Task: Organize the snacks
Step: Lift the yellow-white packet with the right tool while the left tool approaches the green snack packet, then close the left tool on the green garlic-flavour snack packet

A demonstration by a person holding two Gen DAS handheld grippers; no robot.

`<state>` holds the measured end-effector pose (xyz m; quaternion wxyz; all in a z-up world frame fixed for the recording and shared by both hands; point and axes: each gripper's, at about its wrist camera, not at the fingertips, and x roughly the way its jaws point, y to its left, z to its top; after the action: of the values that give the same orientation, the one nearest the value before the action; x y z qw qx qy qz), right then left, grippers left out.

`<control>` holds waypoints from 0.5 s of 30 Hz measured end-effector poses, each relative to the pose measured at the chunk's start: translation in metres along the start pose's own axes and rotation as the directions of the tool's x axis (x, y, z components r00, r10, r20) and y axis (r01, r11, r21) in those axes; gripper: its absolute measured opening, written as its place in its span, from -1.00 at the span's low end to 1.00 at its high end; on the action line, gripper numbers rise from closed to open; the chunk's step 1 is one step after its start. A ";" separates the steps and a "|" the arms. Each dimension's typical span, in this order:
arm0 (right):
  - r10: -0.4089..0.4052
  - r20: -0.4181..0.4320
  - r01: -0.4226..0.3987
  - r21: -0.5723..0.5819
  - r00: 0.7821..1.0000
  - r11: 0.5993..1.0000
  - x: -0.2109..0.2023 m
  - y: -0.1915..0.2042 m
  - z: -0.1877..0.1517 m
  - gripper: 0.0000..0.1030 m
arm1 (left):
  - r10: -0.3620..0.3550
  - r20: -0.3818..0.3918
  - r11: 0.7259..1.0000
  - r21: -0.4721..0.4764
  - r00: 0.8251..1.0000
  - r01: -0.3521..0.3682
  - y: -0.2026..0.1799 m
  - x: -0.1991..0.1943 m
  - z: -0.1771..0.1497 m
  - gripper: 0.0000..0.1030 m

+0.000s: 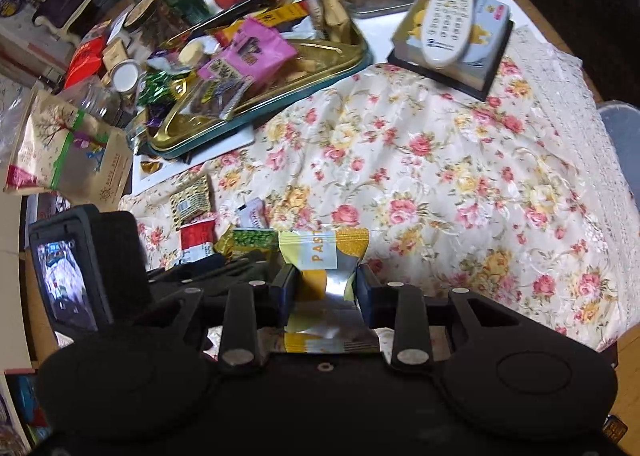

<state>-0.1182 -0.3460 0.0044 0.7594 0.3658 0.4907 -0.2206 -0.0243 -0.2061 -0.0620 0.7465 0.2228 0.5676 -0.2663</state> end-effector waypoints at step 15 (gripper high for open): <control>0.024 -0.004 -0.024 -0.013 1.000 1.000 -0.010 -0.008 -0.003 -0.33 | -0.060 -0.060 0.998 -0.022 0.996 0.059 -0.009 0.027 -0.005 -0.02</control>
<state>-0.1296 -0.3485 0.0102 0.7635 0.3669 0.4893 -0.2076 -0.0281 -0.2142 -0.0894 0.7228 0.2065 0.5990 -0.2758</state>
